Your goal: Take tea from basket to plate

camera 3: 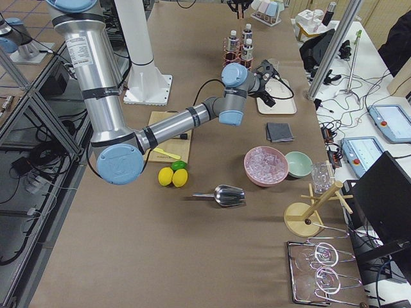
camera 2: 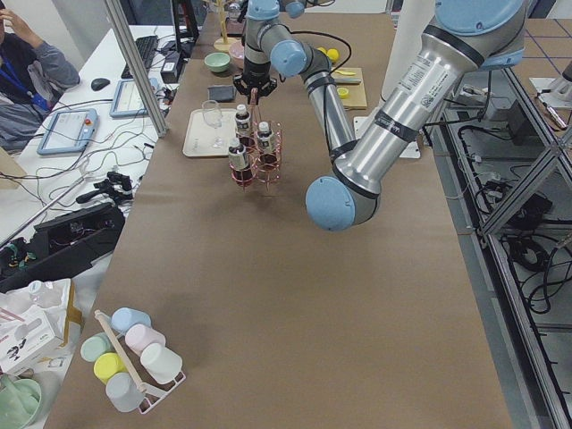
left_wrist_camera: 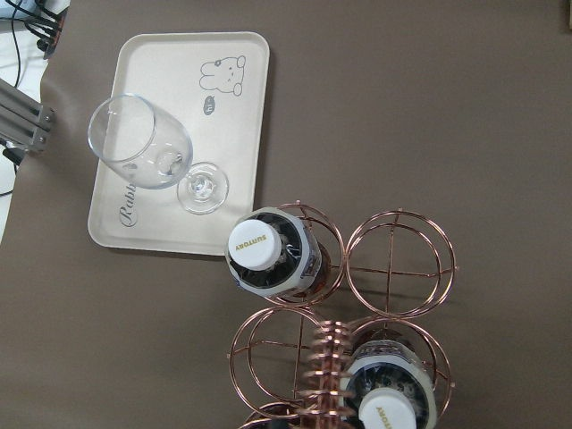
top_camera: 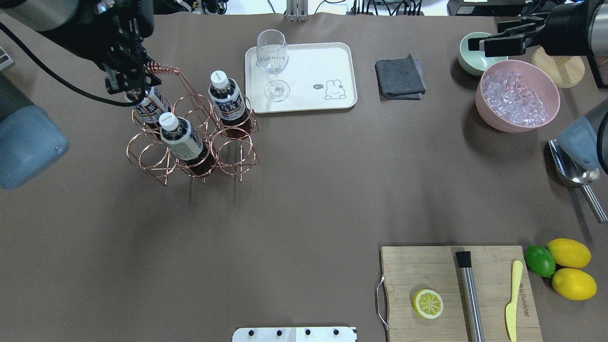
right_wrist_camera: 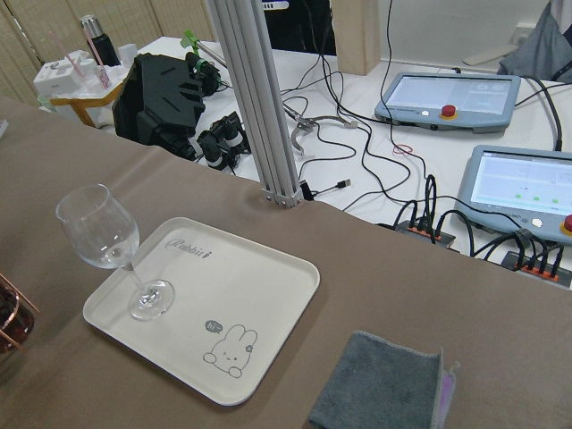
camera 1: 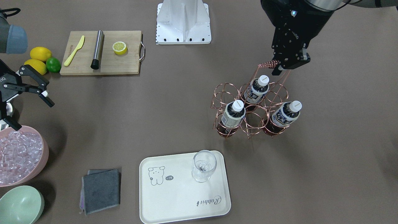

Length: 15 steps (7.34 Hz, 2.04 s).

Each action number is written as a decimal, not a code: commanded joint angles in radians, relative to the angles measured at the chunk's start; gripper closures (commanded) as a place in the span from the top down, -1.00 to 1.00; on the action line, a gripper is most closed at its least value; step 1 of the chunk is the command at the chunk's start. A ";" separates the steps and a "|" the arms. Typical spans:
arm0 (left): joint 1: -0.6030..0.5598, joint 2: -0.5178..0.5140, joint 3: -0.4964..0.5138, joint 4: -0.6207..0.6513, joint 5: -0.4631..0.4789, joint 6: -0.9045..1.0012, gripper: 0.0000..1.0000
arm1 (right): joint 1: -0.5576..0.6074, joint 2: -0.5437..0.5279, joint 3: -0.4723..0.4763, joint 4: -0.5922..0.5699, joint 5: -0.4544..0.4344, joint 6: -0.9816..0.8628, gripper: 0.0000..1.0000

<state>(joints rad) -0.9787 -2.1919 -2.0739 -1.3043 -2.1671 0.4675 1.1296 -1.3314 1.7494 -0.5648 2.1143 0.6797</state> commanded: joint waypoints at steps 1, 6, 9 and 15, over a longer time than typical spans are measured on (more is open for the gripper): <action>0.096 -0.054 0.000 -0.003 0.042 -0.099 -1.00 | -0.033 -0.002 0.002 0.132 -0.066 0.035 1.00; 0.222 -0.167 0.049 -0.006 0.104 -0.245 -1.00 | -0.229 0.001 0.047 0.181 -0.258 0.113 1.00; 0.270 -0.210 0.081 -0.018 0.128 -0.247 -1.00 | -0.375 0.027 0.078 0.168 -0.405 0.152 1.00; 0.322 -0.235 0.109 -0.055 0.154 -0.325 -1.00 | -0.474 0.058 0.094 0.097 -0.497 0.152 1.00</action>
<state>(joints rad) -0.6616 -2.4257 -1.9664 -1.3572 -2.0147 0.1464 0.6692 -1.2888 1.8385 -0.4353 1.6240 0.8303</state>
